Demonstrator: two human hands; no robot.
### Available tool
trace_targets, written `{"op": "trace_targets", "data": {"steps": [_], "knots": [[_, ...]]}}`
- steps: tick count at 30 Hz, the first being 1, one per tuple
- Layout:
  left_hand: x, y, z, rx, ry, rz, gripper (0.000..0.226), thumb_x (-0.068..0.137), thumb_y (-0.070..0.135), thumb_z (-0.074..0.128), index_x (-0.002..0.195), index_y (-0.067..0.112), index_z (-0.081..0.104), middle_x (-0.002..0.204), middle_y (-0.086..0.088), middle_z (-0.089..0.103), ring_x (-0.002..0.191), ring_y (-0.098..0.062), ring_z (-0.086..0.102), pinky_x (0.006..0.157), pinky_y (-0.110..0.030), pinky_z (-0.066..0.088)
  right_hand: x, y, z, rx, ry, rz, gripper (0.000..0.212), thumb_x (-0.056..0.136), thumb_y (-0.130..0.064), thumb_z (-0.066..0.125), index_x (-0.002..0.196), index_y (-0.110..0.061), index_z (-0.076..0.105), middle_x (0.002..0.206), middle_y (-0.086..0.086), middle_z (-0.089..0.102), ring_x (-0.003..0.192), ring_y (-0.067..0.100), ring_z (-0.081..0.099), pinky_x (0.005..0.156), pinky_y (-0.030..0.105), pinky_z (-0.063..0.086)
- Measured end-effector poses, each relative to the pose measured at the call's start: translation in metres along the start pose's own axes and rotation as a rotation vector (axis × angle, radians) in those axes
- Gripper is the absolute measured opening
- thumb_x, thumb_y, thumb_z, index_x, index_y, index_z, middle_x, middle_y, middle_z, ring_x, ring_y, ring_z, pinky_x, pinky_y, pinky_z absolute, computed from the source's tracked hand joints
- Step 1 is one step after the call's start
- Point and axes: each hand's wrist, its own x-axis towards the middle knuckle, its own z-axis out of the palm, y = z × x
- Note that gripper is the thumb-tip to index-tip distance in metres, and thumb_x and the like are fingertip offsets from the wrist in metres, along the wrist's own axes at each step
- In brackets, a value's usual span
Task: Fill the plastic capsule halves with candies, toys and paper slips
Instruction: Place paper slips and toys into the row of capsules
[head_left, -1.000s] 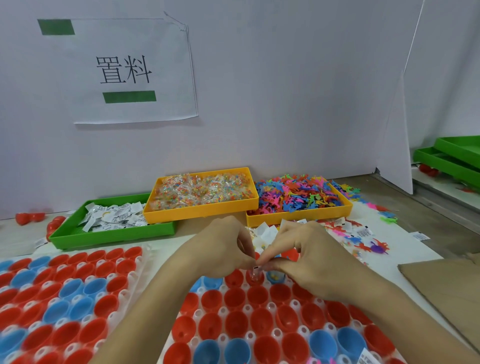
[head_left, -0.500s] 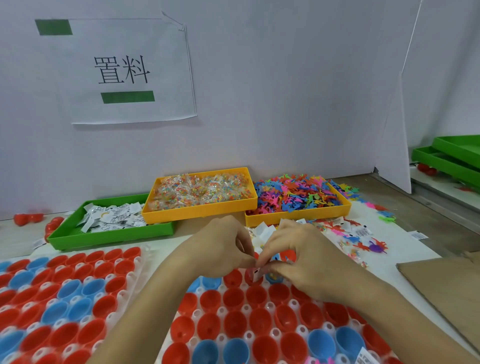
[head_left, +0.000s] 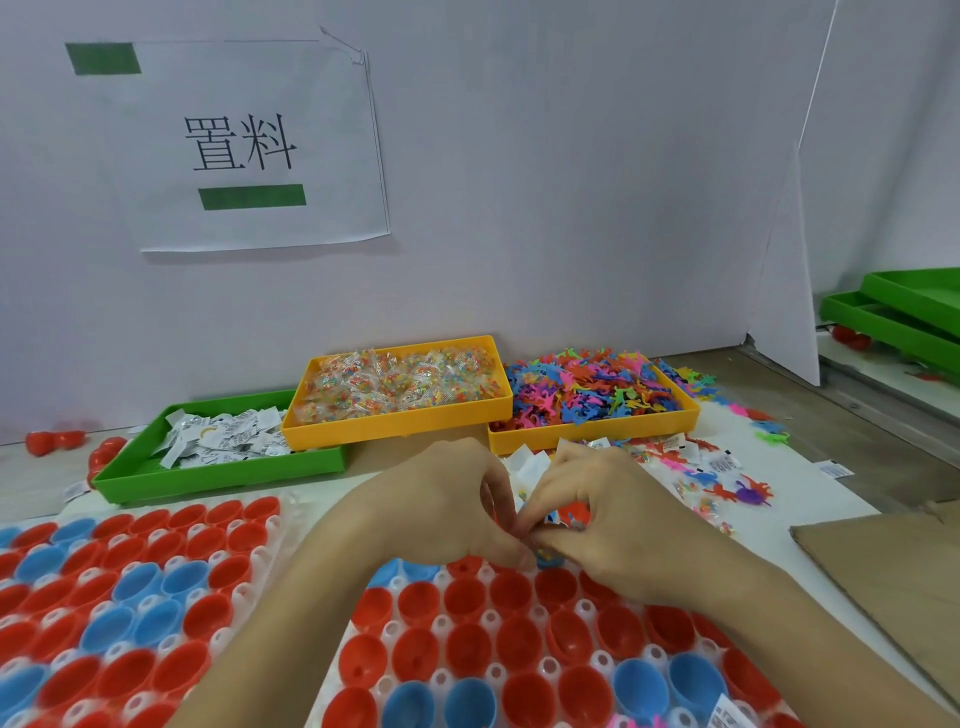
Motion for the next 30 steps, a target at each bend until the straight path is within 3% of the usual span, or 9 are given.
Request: {"op": "trace_targets", "data": {"steps": [4,7,9,12,15,17,22,30], "knots": [[-0.002,0.004,0.0,0.012,-0.006,0.005,0.021,0.071,0.035,0.085,0.064,0.028,0.067,0.049,0.021,0.057,0.049,0.004,0.052,0.046,-0.008,0.033,0.0,0.0,0.0,-0.014,-0.018,0.002,0.015,0.085,-0.018,0.076,0.087,-0.032,0.081,0.085,-0.023,0.069,0.091,0.006,0.057,0.1,0.035,0.04],[-0.005,0.006,-0.002,0.014,-0.028,0.006,0.017,0.075,0.031,0.083,0.068,0.026,0.069,0.051,0.017,0.057,0.048,0.003,0.05,0.048,-0.01,0.034,0.0,0.0,0.001,-0.021,-0.001,0.0,0.011,0.085,-0.02,0.077,0.086,-0.03,0.081,0.089,-0.02,0.066,0.092,0.003,0.052,0.087,0.03,0.042],[-0.007,0.005,-0.005,0.015,-0.047,-0.003,0.014,0.074,0.032,0.083,0.074,0.024,0.071,0.058,0.015,0.06,0.051,0.002,0.051,0.049,-0.01,0.036,0.0,0.0,0.001,-0.008,0.009,-0.004,0.012,0.084,-0.02,0.077,0.085,-0.031,0.081,0.087,-0.021,0.067,0.092,0.004,0.053,0.088,0.031,0.042],[-0.011,0.002,-0.011,0.027,-0.065,-0.028,0.016,0.075,0.032,0.082,0.083,0.023,0.072,0.072,0.011,0.066,0.061,-0.003,0.055,0.059,-0.021,0.045,0.0,0.0,0.0,0.007,0.008,0.003,0.012,0.085,-0.022,0.077,0.084,-0.033,0.081,0.084,-0.019,0.07,0.09,0.007,0.058,0.104,0.04,0.038],[-0.011,-0.002,-0.013,0.065,-0.072,-0.052,0.014,0.078,0.027,0.08,0.089,0.021,0.073,0.084,0.008,0.07,0.073,-0.008,0.059,0.07,-0.026,0.05,0.001,-0.001,0.0,0.035,0.017,-0.003,0.014,0.085,-0.02,0.078,0.084,-0.033,0.081,0.081,-0.022,0.07,0.088,0.004,0.06,0.113,0.041,0.033],[-0.01,-0.004,-0.012,0.08,-0.089,-0.061,0.016,0.079,0.026,0.08,0.092,0.02,0.073,0.083,0.009,0.069,0.075,-0.009,0.06,0.07,-0.025,0.05,0.002,-0.002,0.0,0.028,0.011,-0.012,0.013,0.085,-0.021,0.078,0.083,-0.033,0.081,0.079,-0.023,0.07,0.087,0.003,0.059,0.109,0.039,0.036],[-0.007,-0.009,-0.009,0.079,-0.112,-0.068,0.015,0.08,0.026,0.079,0.092,0.02,0.073,0.082,0.011,0.067,0.072,-0.007,0.058,0.061,-0.017,0.043,0.006,-0.006,-0.008,0.018,0.0,-0.015,0.016,0.081,-0.018,0.081,0.082,-0.033,0.082,0.075,-0.018,0.068,0.084,0.006,0.057,0.072,0.015,0.038],[-0.006,-0.012,-0.009,0.083,-0.089,-0.048,0.015,0.08,0.029,0.079,0.092,0.021,0.074,0.088,0.008,0.07,0.081,-0.011,0.063,0.067,-0.02,0.047,0.011,-0.013,-0.011,-0.006,-0.089,-0.012,0.016,0.08,-0.013,0.082,0.081,-0.028,0.083,0.07,-0.021,0.066,0.082,0.002,0.059,0.069,0.01,0.041]]}}
